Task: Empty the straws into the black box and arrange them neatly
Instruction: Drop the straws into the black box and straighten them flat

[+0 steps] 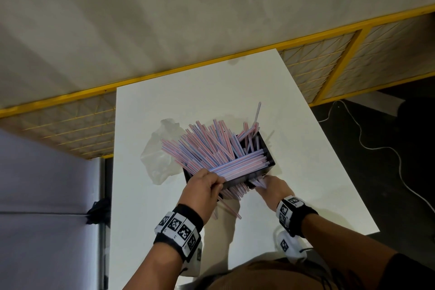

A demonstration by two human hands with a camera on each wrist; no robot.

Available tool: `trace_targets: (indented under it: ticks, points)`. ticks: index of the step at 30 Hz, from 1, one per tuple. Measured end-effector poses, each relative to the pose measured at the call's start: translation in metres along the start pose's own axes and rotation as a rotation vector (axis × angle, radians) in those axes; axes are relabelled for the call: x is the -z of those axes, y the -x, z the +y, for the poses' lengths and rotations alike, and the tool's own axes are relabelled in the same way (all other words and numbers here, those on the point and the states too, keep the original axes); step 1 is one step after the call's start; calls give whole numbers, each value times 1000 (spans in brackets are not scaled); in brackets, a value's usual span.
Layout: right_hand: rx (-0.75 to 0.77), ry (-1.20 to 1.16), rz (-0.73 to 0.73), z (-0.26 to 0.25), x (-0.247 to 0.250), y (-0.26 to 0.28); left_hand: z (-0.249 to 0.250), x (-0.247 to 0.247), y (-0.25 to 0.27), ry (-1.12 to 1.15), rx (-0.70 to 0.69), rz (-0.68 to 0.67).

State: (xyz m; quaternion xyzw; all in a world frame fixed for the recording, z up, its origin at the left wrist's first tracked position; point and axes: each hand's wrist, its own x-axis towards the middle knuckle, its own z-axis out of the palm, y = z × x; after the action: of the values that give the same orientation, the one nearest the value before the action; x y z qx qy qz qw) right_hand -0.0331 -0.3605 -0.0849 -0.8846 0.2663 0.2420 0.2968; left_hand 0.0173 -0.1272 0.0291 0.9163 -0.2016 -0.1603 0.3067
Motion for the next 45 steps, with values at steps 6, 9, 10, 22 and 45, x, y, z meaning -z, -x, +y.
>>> trace_targets:
  ticks: [6, 9, 10, 22, 45]
  points:
    - [65, 107, -61, 12, 2, 0, 0, 0, -1, -9, 0, -1]
    - [68, 122, -106, 19, 2, 7, -1, 1, -1, -6, -5, 2]
    - [70, 125, -121, 22, 4, 9, 0, 0, -1, -5, -7, 2]
    - [127, 324, -270, 71, 26, 36, -4, 0, -2, -11, -28, 16]
    - [747, 362, -48, -71, 165, 97, -22, 33, 7, 428, 300, 298]
